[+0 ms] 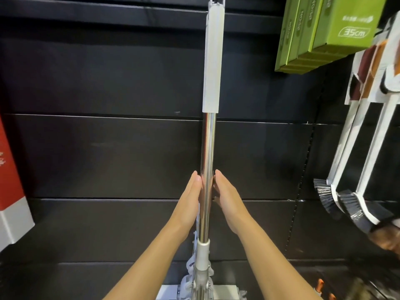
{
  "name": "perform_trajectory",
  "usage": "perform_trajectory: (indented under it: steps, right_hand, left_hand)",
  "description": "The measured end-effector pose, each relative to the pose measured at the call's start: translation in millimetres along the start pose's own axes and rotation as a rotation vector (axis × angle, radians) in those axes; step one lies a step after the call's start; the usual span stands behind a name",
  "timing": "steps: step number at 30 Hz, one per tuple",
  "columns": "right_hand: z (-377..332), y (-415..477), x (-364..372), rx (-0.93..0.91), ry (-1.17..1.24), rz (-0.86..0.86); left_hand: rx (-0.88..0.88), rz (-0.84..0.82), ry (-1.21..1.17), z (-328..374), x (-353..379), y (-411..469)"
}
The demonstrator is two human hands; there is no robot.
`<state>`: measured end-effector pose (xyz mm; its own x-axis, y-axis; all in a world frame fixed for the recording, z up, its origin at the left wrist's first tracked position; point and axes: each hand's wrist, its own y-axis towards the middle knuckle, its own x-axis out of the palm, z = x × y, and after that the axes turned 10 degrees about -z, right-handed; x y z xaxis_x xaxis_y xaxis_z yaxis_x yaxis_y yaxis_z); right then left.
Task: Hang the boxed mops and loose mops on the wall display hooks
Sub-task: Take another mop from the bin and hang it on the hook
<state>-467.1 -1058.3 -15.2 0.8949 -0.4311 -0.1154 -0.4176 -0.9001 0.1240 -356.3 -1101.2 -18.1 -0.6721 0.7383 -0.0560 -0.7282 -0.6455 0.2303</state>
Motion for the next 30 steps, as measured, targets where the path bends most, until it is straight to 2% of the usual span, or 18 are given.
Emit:
perform_trajectory:
  steps: [7, 18, 24, 30]
  right_hand:
    - [34.0, 22.0, -6.1, 0.058, -0.104, -0.076]
    - [36.8, 25.3, 4.0, 0.08, 0.034, -0.08]
    - [62.1, 7.7, -13.3, 0.002, -0.114, -0.144]
    - [112.9, -34.8, -13.9, 0.087, -0.262, -0.257]
  left_hand:
    - [-0.039, -0.056, 0.125, -36.3, -18.5, 25.0]
    - [-0.046, -0.063, 0.197, -56.1, -6.0, 37.5]
    - [-0.057, -0.136, 0.147, -70.9, -20.8, 7.3]
    - [-0.154, -0.201, 0.227, -120.1, -18.1, -38.6]
